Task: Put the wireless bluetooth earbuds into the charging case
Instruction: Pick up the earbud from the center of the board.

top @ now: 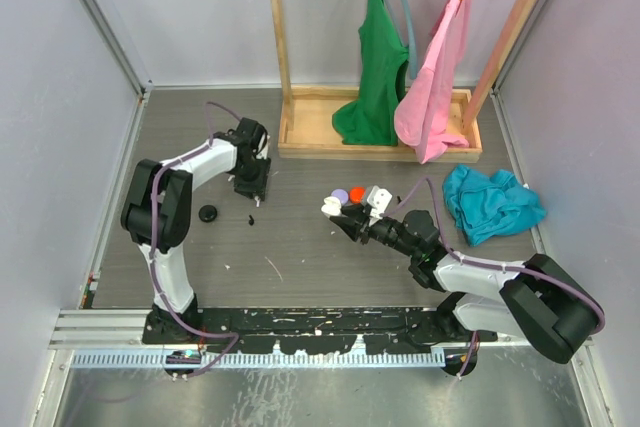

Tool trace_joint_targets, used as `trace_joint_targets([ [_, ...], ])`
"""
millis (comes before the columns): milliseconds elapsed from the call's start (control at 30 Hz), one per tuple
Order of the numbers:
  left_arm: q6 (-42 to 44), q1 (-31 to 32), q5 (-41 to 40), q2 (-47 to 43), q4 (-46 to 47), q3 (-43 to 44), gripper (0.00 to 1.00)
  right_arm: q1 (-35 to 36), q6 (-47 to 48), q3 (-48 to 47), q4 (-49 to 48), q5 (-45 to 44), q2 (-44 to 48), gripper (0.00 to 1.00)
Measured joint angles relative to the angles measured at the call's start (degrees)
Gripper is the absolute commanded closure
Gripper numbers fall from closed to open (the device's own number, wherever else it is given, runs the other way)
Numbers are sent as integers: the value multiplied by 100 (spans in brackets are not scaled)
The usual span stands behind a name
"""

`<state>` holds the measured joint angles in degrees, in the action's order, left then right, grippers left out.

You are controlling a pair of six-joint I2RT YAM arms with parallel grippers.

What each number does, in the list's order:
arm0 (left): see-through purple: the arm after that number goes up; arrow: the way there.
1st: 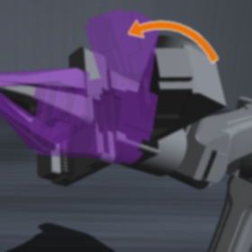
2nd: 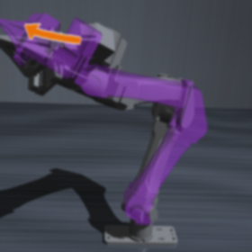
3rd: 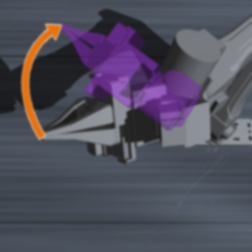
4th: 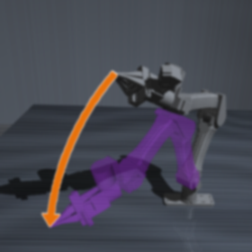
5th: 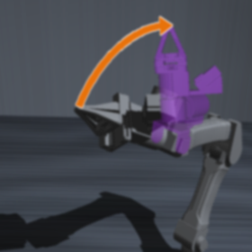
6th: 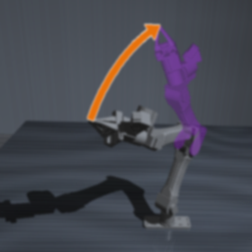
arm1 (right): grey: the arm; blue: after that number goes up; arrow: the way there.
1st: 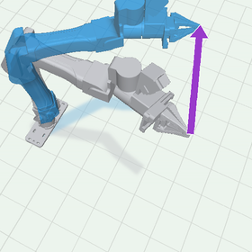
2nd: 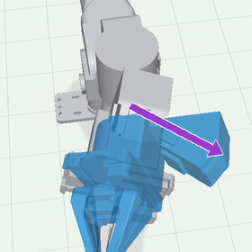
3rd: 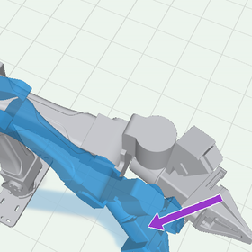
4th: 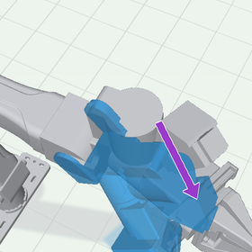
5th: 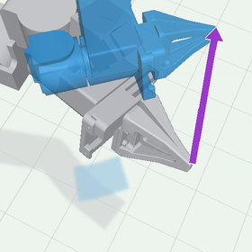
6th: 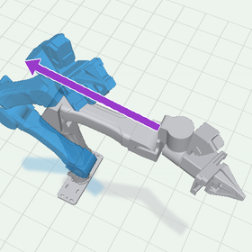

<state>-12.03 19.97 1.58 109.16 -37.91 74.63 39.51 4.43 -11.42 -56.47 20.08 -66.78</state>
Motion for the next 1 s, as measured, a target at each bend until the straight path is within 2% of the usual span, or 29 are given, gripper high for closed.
trace_joint_targets([
  [333,98,0,33,173,-142,190,82,0,0,-2,42,7,-2,97],
  [500,92,0,136,131,-114,133,85,0,0,-2,42,7,-2,97],
  [733,-20,4,348,-251,-52,-369,87,0,-2,-4,42,11,-2,97],
  [1000,-122,391,382,-533,129,-540,91,0,-7,-4,28,42,-35,97],
])
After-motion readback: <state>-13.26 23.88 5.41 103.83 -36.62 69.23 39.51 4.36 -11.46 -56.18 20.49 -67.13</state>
